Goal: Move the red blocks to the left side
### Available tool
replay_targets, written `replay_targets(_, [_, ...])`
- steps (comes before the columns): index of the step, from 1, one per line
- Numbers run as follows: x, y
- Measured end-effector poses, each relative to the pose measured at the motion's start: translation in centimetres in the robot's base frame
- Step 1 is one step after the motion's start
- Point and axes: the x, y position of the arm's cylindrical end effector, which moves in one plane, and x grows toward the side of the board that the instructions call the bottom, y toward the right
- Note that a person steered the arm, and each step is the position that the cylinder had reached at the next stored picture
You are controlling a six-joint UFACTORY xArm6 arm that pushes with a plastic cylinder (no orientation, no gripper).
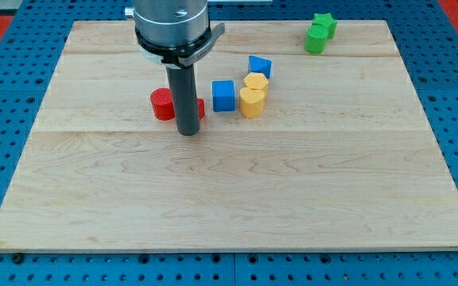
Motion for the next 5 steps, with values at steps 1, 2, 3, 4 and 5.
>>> replay_targets(1, [-0.3,-2.6])
replay_targets(2, [-0.3,-2.7])
replay_targets(3, [-0.2,-2.7])
replay_targets(4, [-0.8,-3.4])
replay_targets(5, [-2.8,-4.1])
